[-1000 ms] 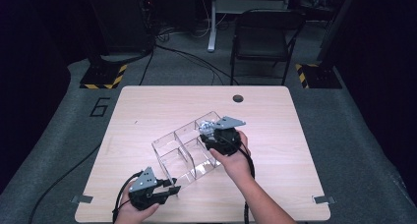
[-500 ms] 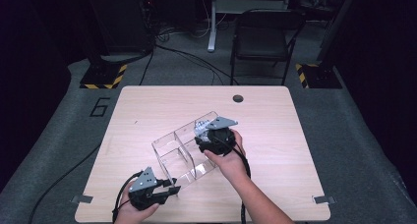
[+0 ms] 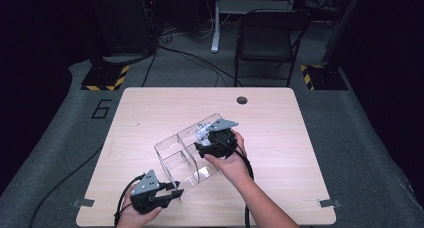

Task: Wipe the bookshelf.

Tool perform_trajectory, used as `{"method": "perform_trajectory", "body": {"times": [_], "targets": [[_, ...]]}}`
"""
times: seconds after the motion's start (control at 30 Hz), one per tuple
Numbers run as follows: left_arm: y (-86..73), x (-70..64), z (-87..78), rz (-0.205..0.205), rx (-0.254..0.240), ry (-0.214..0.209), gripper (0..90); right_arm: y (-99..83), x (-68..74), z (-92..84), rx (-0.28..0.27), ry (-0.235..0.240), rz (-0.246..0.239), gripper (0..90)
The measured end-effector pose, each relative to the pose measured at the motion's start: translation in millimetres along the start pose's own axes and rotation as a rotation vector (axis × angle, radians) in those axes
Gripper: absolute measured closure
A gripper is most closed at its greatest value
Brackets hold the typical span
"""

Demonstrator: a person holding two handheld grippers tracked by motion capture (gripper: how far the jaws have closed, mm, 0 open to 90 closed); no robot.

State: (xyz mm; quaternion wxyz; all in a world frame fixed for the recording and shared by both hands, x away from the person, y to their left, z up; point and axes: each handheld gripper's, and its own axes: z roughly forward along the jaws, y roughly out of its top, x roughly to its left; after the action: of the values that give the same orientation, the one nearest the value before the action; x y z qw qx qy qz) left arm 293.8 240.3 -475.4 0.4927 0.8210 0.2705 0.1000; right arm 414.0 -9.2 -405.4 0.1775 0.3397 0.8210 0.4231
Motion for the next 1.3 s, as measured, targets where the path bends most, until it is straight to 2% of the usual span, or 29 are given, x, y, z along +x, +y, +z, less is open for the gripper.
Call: {"method": "perform_trajectory", "body": {"times": [0.2,0.3,0.4,0.57,0.6,0.73,0.77,0.83,0.93,1.0,1.03,1.1,1.17,1.2,1.3], "targets": [[0.0,-1.0,0.7,-0.01,-0.009,0.006,66.0,5.7,1.4,-10.1,-0.074,0.004,0.017,24.6],[0.2,-0.4,0.2,-0.008,-0.001,-0.002,66.0,7.6,-0.5,-14.9,-0.084,-0.002,0.028,27.0],[0.2,-0.4,0.3,-0.009,-0.002,-0.002,66.0,7.2,-4.8,-19.3,-0.103,0.011,0.04,40.8],[0.3,-0.2,0.3,-0.009,-0.001,-0.003,66.1,5.0,-10.1,-18.6,-0.108,0.03,0.053,57.1],[0.3,-0.2,0.2,-0.009,-0.001,-0.004,66.1,4.2,-9.8,-18.8,-0.114,0.032,0.074,58.2],[0.1,0.1,0.3,-0.011,-0.002,-0.005,66.1,3.5,-13.4,-20.0,-0.156,0.036,0.099,71.8],[0.1,0.1,0.3,-0.011,-0.001,-0.005,66.1,3.5,-13.4,-19.6,-0.148,0.031,0.116,74.6],[0.1,0.1,0.2,-0.01,0.0,-0.004,66.2,3.7,-14.4,-17.1,-0.13,0.003,0.097,74.5],[0.6,-0.9,0.5,-0.018,0.002,-0.004,66.8,3.0,-12.5,-12.3,-0.094,-0.046,0.072,66.4],[0.9,-1.5,1.2,-0.002,0.003,0.011,67.1,1.6,-13.2,-7.2,-0.058,-0.031,0.069,64.2],[1.6,-1.0,0.6,0.001,0.015,0.004,67.3,0.7,-13.8,-5.2,-0.053,-0.024,0.06,64.2],[1.4,-1.0,1.0,0.002,0.01,0.006,67.4,1.4,-13.9,-2.4,-0.048,-0.024,0.059,65.2],[2.3,-0.8,0.3,0.005,0.026,-0.013,67.5,5.2,-13.2,0.6,-0.041,-0.021,0.06,66.6],[2.3,-1.6,0.8,-0.002,0.024,-0.017,67.5,6.9,-14.1,1.6,-0.032,-0.018,0.04,67.1],[2.2,-2.1,1.7,0.005,0.019,-0.009,67.6,14.5,-14.9,8.5,-0.012,-0.027,0.022,69.0]]}}
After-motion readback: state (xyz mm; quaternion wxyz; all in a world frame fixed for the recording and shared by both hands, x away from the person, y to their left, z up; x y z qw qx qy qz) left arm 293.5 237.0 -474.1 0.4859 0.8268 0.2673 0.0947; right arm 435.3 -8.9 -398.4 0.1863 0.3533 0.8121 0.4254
